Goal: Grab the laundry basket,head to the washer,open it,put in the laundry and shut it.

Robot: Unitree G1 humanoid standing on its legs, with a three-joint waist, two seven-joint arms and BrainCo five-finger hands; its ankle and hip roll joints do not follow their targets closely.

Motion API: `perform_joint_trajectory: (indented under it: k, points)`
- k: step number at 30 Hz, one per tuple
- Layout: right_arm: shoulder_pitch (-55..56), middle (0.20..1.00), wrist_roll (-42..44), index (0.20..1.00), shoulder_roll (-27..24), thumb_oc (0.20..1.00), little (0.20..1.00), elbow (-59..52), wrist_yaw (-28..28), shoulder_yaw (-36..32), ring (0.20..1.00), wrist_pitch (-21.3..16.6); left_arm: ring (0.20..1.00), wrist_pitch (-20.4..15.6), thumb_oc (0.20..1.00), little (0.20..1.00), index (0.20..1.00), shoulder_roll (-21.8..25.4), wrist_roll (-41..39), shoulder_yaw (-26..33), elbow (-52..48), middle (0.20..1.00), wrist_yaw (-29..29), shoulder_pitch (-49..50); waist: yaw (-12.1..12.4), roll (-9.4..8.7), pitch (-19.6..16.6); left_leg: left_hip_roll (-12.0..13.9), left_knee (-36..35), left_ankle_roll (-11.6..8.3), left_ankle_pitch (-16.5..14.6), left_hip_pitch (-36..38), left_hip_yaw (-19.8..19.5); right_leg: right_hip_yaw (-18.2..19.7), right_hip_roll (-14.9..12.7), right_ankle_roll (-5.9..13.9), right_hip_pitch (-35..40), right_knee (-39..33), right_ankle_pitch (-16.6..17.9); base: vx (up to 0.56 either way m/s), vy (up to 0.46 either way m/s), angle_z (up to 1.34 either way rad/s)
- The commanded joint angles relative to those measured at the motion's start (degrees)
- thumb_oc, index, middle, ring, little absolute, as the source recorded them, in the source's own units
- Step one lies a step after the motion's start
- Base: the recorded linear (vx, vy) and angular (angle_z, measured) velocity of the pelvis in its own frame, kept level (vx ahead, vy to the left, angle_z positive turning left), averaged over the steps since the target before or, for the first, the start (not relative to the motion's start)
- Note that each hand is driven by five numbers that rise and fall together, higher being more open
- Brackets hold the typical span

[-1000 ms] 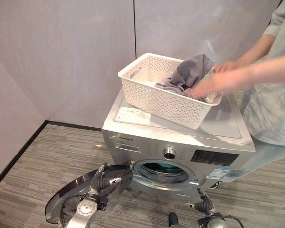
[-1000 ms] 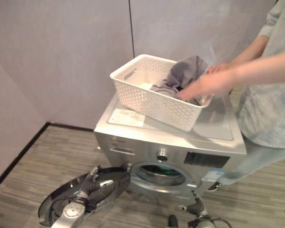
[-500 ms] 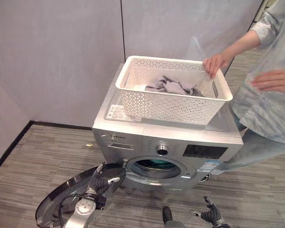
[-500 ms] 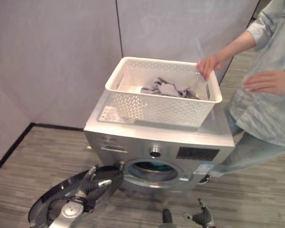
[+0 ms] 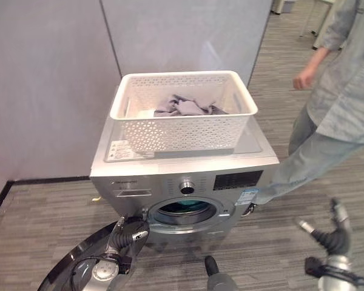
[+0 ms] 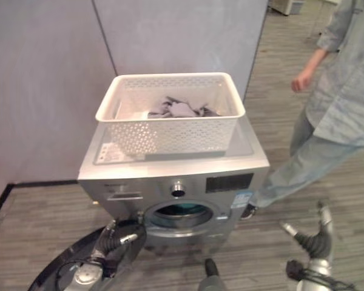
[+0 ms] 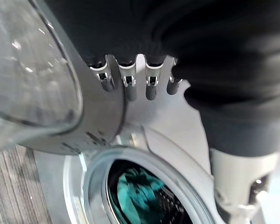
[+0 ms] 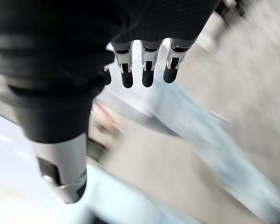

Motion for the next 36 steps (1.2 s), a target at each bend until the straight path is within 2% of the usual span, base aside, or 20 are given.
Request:
perform_joint_trajectory:
  k: [1,4,5,6,7,8,10,11,13,14,15,16,18,19,20,23,26,30,32,36]
  points:
    - [-10.5,1.0,-9.64,1.0,-3.93,1.0,1.0,-2.51,-7.01,-3.36,1.0,-4.63,1.0,-2.18,1.0,1.0,1.0,1.02,2.63,0.8,-1.3,1.0,0.77,-3.54,1.9,1.37,-0.28,1.23,1.51,3.77,-6.71,1.5,-6.22,2.34,-1.82,3.87,-1.34,5.64,0.59,0.0,0.03,-0.31]
    - [-16.12,1.0,-14.67,1.0,-7.45,1.0,1.0,-4.42,-8.92,-4.05,1.0,-3.84,1.0,-2.2,1.0,1.0,1.0,0.43,3.35,-0.52,-0.53,1.0,0.1,-5.2,2.78,0.77,-0.78,1.2,1.53,3.81,-6.7,1.37,-6.91,2.29,-2.04,3.96,-1.03,5.34,1.24,0.0,0.006,-0.12]
    - [-20.28,1.0,-19.27,1.0,-11.29,1.0,1.0,-5.44,-9.8,-5.28,1.0,-2.41,1.0,-2.2,1.0,1.0,1.0,0.45,4.32,-1.67,-0.52,1.0,-0.88,-6.34,4.31,-0.08,-1.55,1.1,1.53,3.85,-6.68,1.08,-7.89,1.51,-2.59,3.96,-0.5,4.85,1.17,-0.02,0.001,0.09]
    - [-20.65,1.0,-19.33,1.0,-11.5,1.0,1.0,-5.16,-9.94,-5.19,1.0,-2.4,1.0,-2.19,1.0,1.0,1.0,0.33,4.35,-1.58,-0.47,1.0,-0.87,-6.56,4.29,-0.16,-1.5,0.95,1.58,3.82,-6.29,0.76,-7.81,1.62,-2.74,3.96,-0.75,4.67,1.59,0.01,-0.01,0.1]
    - [-24.75,1.0,-21.62,1.0,-14.97,1.0,1.0,-5.28,-9.23,-5.52,1.0,-1.14,1.0,-2.09,1.0,1.0,1.0,0.5,5.37,-3.17,-0.08,1.0,-2.42,-8.16,6.18,-1.24,-2.14,0.98,1.85,3.85,-6.72,0.27,-9.33,0.51,-3.48,3.95,0.17,4.14,1.12,-0.02,-0.022,0.09]
    - [-25.0,1.0,-21.61,1.0,-15.1,1.0,1.0,-5.13,-9.25,-5.5,1.0,-1.11,1.0,-2.08,1.0,1.0,1.0,0.43,5.38,-3.11,-0.04,1.0,-2.42,-8.34,6.1,-1.34,-2.05,0.86,1.95,3.83,-6.41,0.01,-9.34,0.51,-3.63,3.94,0.03,4.01,1.44,-0.01,-0.03,0.37]
    - [-29.69,1.0,-19.76,1.0,-21.73,1.0,1.0,-0.9,-7.18,-4.45,1.0,-0.3,1.0,-2.22,1.0,1.0,1.0,0.75,5.95,-4.17,0.76,1.0,-3.4,-10.38,7.85,-2.78,-2.07,0.65,2.86,3.71,-6.3,-1.5,-11.14,-0.9,-4.61,3.82,0.5,3.16,1.95,-0.05,-0.056,0.97]
    - [-33.03,1.0,-16.54,1.0,-28.47,1.0,1.0,4.19,-4.77,-2.56,1.0,0.66,1.0,-2.42,1.0,1.0,1.0,1.62,6.31,-5.13,1.28,1.0,-4.36,-11.25,9.92,-4.24,-2.13,0.52,3.35,3.47,-6.1,-2.6,-12.58,-1.94,-5.2,3.65,0.85,2.49,2.47,-0.05,-0.074,0.93]
    - [-37.67,1.0,-9.98,1.0,-34.96,1.0,1.0,11.61,-1.45,1.48,1.0,0.01,1.0,-2.44,1.0,1.0,1.0,1.99,6.05,-5.73,1.7,1.0,-5.08,-11.83,11.13,-5.13,-1.77,0.45,4.13,3.24,-5.94,-3.88,-13.55,-2.9,-5.65,3.51,1.03,1.68,3.08,-0.04,-0.067,0.47]
    - [-38.07,1.0,-9.92,1.0,-35.13,1.0,1.0,11.91,-1.56,1.81,1.0,-0.09,1.0,-2.44,1.0,1.0,1.0,1.9,6.05,-5.59,1.71,1.0,-5.08,-11.84,10.95,-5.05,-1.75,0.45,4.2,3.24,-5.97,-3.94,-13.6,-2.97,-5.66,3.51,1.05,1.63,3.1,-0.09,-0.125,0.39]
    - [-42.81,1.0,-0.78,1.0,-42.92,1.0,1.0,19.74,5.47,6.85,1.0,-0.38,1.0,-2.36,1.0,1.0,1.0,3.2,4.88,-6.28,1.7,1.0,-5.66,-12.39,11.94,-6.1,-0.55,1.18,5.5,2.75,-5.68,-5.95,-14.7,-2.36,-5.65,3.25,0.73,1.22,3.73,-0.07,-0.095,0.4]
    - [-43.8,1.0,-0.49,1.0,-43.28,1.0,1.0,20.4,5.46,7.65,1.0,-0.6,1.0,-2.33,1.0,1.0,1.0,3.05,4.84,-6.02,1.67,1.0,-5.68,-12.38,11.64,-5.92,-0.56,1.22,5.74,2.73,-5.78,-6.17,-14.75,-2.41,-5.63,3.23,0.65,1.24,3.74,-0.11,-0.158,0.67]
    - [-46.24,1.0,12.84,1.0,-49.79,1.0,1.0,27.61,16.12,13.35,1.0,-0.56,1.0,-2.01,1.0,1.0,1.0,3.5,2.57,-5.91,2.42,1.0,-6.68,-12.92,11.44,-6.75,0.83,2.48,7.47,1.72,-5.28,-8.2,-16.75,0.6,-4.52,2.94,-0.82,1.55,3.69,-0.05,-0.154,0.66]
    - [-45.32,1.0,15.54,1.0,-52.61,1.0,1.0,29.23,19.65,13.99,1.0,-0.1,1.0,-1.76,1.0,1.0,1.0,3.47,2.53,-5.89,2.8,1.0,-7.23,-13.11,10.91,-6.91,1.02,2.67,7.77,1.33,-5.1,-8.68,-17.97,2.07,-3.71,2.89,-1.16,2.53,3.21,0.01,-0.138,0.68]
    - [-42.18,1.0,18.87,1.0,-56.82,1.0,1.0,29.75,23.47,12.16,1.0,0.41,1.0,-1.44,1.0,1.0,1.0,3.67,2.21,-5.62,2.9,1.0,-8.34,-13.13,10.4,-7.31,0.85,2.89,7.75,0.84,-4.87,-8.75,-19.24,2.74,-2.98,2.76,-0.86,3.22,1.12,0.04,-0.108,0.85]
    - [-37.0,1.0,25.61,1.0,-62.48,1.0,1.0,30.25,29.61,10.66,1.0,0.25,1.0,-1.32,1.0,1.0,1.0,3.11,0.45,-5.73,3.56,1.0,-9.66,-12.11,10.22,-7.65,0.22,4.14,6.7,-0.35,-3.84,-7.89,-20.99,0.87,-2.06,2.41,0.06,4.2,-0.58,0.09,-0.139,0.63]
    - [-37.26,1.0,28.26,1.0,-64.08,1.0,1.0,30.22,31.74,12.54,1.0,-0.06,1.0,-1.32,1.0,1.0,1.0,2.9,-0.42,-5.81,3.97,1.0,-9.98,-11.52,10.4,-7.91,-0.06,5.07,6.04,-0.96,-3.58,-7.2,-20.73,-0.75,-1.8,2.26,1.01,3.35,-1.32,0.07,-0.135,0.07]
    - [-47.37,1.0,31.52,1.0,-65.95,1.0,1.0,31.53,34.94,25.8,1.0,0.2,1.0,-1.55,1.0,1.0,1.0,3.15,-3.01,-6.48,4.12,1.0,-10.56,-10.64,11.86,-8.56,-0.27,7.91,4.34,-2.74,-2.27,-6.04,-20.01,-2.93,-0.12,1.31,1.86,1.99,-3.88,0.08,-0.16,-0.11]
    - [-49.87,1.0,31.66,1.0,-66.17,1.0,1.0,31.77,35.4,28.72,1.0,0.41,1.0,-1.55,1.0,1.0,1.0,3.31,-3.33,-6.56,3.86,1.0,-10.66,-10.41,11.95,-8.57,-0.2,8.49,3.96,-3.1,-1.83,-5.96,-20.12,-3.23,0.26,1.07,1.8,2.24,-4.41,0.06,-0.138,0.03]
    - [-60.96,1.0,32.91,1.0,-67.31,1.0,1.0,34.04,36.56,40.67,1.0,0.34,1.0,-1.64,1.0,1.0,1.0,3.91,-3.73,-8.92,4.07,1.0,-11.07,-11.24,12.85,-8.72,0.7,10.88,2.18,-4.78,0.29,-6.47,-22.03,-5.11,2.03,-0.44,1.9,3.41,-6.89,0.04,-0.19,0.11]
